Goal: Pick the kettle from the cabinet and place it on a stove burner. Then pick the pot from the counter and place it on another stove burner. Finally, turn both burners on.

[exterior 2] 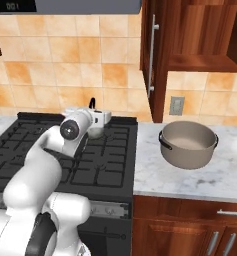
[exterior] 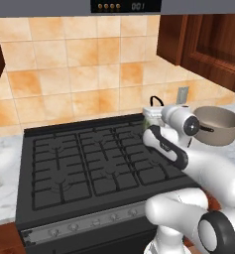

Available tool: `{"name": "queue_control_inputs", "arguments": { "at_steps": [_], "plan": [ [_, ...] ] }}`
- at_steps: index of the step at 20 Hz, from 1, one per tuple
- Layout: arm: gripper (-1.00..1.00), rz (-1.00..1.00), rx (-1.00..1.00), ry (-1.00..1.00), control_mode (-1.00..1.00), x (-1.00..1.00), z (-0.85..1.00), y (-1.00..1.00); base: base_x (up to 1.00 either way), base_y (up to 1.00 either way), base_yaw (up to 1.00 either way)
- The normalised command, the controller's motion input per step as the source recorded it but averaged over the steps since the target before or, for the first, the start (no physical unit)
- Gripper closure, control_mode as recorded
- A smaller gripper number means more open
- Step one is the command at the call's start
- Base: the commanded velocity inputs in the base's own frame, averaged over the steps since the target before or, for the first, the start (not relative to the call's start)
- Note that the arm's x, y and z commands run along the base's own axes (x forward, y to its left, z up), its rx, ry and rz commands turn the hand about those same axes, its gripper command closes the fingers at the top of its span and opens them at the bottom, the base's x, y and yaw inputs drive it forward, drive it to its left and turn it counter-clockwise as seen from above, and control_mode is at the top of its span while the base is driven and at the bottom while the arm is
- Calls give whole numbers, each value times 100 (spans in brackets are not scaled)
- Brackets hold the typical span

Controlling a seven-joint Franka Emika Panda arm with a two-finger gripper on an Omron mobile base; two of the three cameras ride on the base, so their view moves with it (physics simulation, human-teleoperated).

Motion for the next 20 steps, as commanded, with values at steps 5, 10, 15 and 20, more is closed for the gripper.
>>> {"name": "queue_control_inputs", "arguments": {
  "at_steps": [5, 10, 15, 20],
  "plan": [
    [100, 0, -4, 0, -100, 27, -22, 1, 0, 0, 0],
    [100, 0, -3, 0, -100, 29, -21, 1, 0, 0, 0],
    [100, 0, -1, 0, -100, 29, -21, 0, 0, 0, 0],
    [100, 0, 0, 0, -100, 30, -19, 0, 0, 0, 0]
  ]
}}
